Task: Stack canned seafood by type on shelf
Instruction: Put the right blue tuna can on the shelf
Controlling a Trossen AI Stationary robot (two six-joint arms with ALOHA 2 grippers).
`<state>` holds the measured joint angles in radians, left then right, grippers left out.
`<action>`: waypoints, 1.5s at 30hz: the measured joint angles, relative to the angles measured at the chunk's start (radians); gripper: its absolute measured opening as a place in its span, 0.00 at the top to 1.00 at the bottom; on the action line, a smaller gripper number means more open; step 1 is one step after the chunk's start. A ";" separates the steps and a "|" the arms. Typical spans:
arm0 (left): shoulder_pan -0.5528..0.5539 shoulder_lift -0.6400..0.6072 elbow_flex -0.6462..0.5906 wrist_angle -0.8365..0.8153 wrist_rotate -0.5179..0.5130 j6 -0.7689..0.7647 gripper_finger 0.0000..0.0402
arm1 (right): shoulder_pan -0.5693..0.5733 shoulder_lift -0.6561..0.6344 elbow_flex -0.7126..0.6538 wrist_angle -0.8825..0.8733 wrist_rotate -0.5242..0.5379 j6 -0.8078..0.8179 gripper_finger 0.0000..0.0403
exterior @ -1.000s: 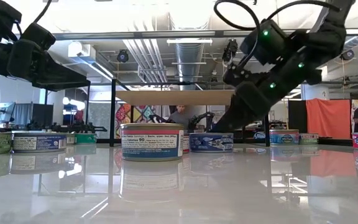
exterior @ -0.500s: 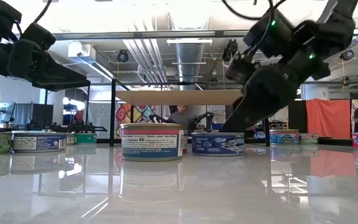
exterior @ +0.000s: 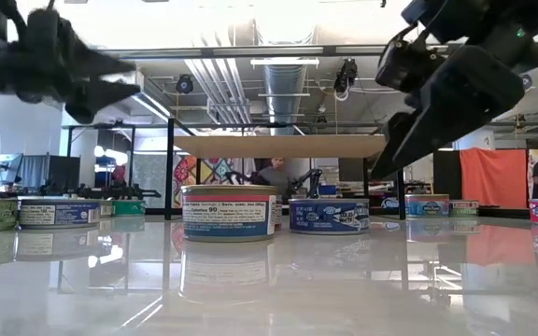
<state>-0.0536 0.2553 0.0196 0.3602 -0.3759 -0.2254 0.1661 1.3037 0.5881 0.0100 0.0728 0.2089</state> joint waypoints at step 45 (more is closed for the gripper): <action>-0.226 1.592 1.151 -0.572 -0.113 -0.119 0.40 | 0.085 0.126 -0.026 0.087 0.243 0.064 0.01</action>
<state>-0.2799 1.8478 1.1702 -0.2116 -0.4892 -0.3444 0.2512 1.4296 0.5625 0.0967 0.3157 0.2732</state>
